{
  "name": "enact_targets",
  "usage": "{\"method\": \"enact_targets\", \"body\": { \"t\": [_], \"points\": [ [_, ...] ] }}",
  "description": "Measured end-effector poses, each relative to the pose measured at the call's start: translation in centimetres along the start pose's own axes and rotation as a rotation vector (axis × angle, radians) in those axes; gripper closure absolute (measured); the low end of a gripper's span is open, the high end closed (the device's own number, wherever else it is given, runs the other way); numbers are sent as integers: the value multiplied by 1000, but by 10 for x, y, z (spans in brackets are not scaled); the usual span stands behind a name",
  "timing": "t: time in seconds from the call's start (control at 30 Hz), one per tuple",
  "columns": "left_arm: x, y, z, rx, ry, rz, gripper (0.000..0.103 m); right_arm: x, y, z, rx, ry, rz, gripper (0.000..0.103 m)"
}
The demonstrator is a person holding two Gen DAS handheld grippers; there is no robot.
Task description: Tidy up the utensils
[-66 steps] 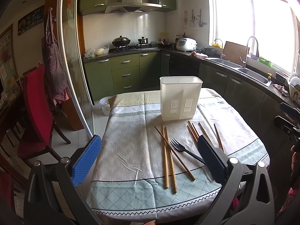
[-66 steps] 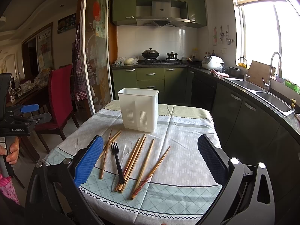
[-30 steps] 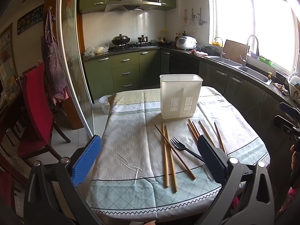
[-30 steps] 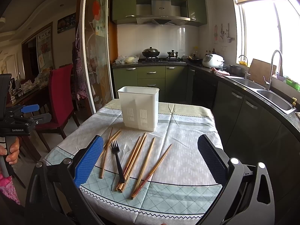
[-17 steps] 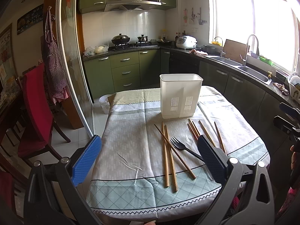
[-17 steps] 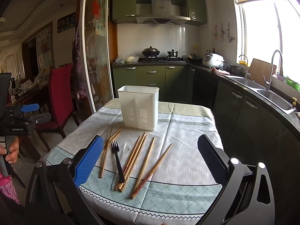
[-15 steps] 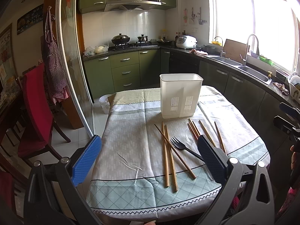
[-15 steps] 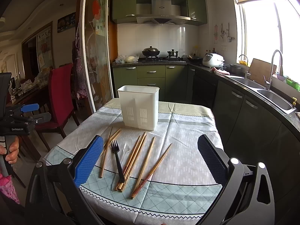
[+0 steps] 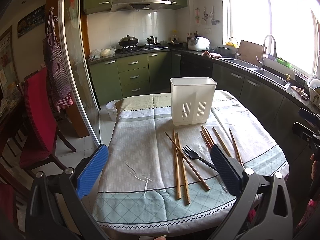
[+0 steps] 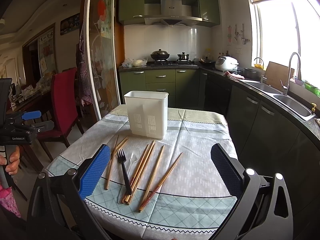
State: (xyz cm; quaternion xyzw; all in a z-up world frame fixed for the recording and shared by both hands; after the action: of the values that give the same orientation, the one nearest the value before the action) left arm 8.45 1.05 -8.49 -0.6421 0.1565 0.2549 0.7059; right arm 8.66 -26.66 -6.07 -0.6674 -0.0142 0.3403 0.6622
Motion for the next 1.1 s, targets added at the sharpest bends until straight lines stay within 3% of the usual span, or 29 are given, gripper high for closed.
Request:
{"method": "enact_targets", "body": {
  "t": [0.33, 0.83, 0.93, 1.1],
  "points": [
    [25, 13, -7, -5, 35, 99, 6, 15, 4, -12, 18, -18, 64, 4],
    [94, 23, -57, 11, 156, 392, 6, 106, 38, -53, 102, -85, 402, 4],
    [108, 29, -74, 33, 179, 460, 10, 115, 35, -62, 104, -75, 422, 4],
    [123, 52, -106, 49, 228, 598, 26, 126, 34, -78, 145, -69, 469, 6]
  ]
}}
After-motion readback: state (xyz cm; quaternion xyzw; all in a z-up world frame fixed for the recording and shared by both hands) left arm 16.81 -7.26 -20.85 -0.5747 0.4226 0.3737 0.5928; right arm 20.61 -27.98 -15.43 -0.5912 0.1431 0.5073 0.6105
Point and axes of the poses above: each gripper's, at about its wrist camera, not at the fingertips, and x roughly the way its jaws point, z to its left, y to its underside, the point moved 10 cm from there along x, roughly the way its jaws point, and after that the axes turned 9 degrees about -y, right-handed, at the moved point
